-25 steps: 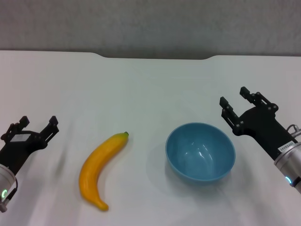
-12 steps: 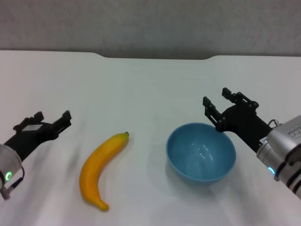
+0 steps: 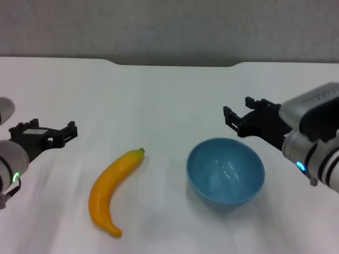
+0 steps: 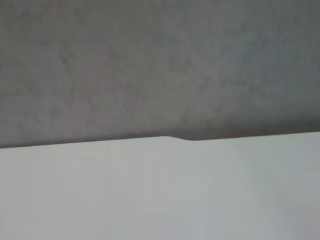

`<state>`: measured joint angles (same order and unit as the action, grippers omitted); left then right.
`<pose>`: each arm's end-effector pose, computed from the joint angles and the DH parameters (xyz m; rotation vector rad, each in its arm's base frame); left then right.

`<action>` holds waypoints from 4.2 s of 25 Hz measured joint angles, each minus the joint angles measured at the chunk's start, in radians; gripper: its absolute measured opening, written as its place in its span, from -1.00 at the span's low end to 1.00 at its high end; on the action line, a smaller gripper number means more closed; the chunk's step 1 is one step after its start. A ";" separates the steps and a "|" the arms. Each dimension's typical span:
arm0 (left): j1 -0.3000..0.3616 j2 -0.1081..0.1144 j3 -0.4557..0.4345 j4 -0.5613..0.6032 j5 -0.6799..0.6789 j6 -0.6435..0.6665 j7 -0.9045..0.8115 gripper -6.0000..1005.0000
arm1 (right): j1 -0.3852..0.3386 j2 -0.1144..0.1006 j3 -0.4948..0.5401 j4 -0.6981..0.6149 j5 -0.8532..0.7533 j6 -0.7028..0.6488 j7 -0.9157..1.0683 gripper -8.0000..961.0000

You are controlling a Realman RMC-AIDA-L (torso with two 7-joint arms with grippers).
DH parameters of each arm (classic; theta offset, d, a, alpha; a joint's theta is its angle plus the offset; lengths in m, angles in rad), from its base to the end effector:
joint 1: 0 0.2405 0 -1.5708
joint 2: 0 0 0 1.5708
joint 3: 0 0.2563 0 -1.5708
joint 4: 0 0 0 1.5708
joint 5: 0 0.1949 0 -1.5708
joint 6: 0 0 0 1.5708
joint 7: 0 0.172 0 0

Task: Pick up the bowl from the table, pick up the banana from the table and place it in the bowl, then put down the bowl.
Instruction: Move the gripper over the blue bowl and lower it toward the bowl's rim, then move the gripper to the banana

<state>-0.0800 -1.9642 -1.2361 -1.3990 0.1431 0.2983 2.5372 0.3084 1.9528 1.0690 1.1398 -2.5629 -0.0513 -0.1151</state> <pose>-0.2709 0.3514 0.0013 -1.7687 -0.9328 -0.2697 0.2100 0.3787 -0.0558 -2.0678 0.6344 0.4381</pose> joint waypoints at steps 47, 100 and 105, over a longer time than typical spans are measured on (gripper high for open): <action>-0.051 -0.065 -0.118 -0.078 -0.216 0.299 0.305 0.75 | 0.420 0.049 0.648 -0.386 0.172 1.042 -0.200 0.20; -0.040 -0.055 -0.045 -0.189 -0.281 0.441 0.306 0.75 | 0.317 0.055 0.537 -0.184 0.173 0.920 -0.257 -0.91; -0.119 -0.061 -0.040 -0.141 -0.300 0.534 0.307 0.75 | 0.316 0.055 0.531 -0.146 0.174 0.905 -0.255 -0.90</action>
<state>-0.1991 -2.0252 -1.2763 -1.5396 -0.1570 0.8325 2.8439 0.6244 2.0079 1.5996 0.9939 -2.3892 0.8535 -0.3705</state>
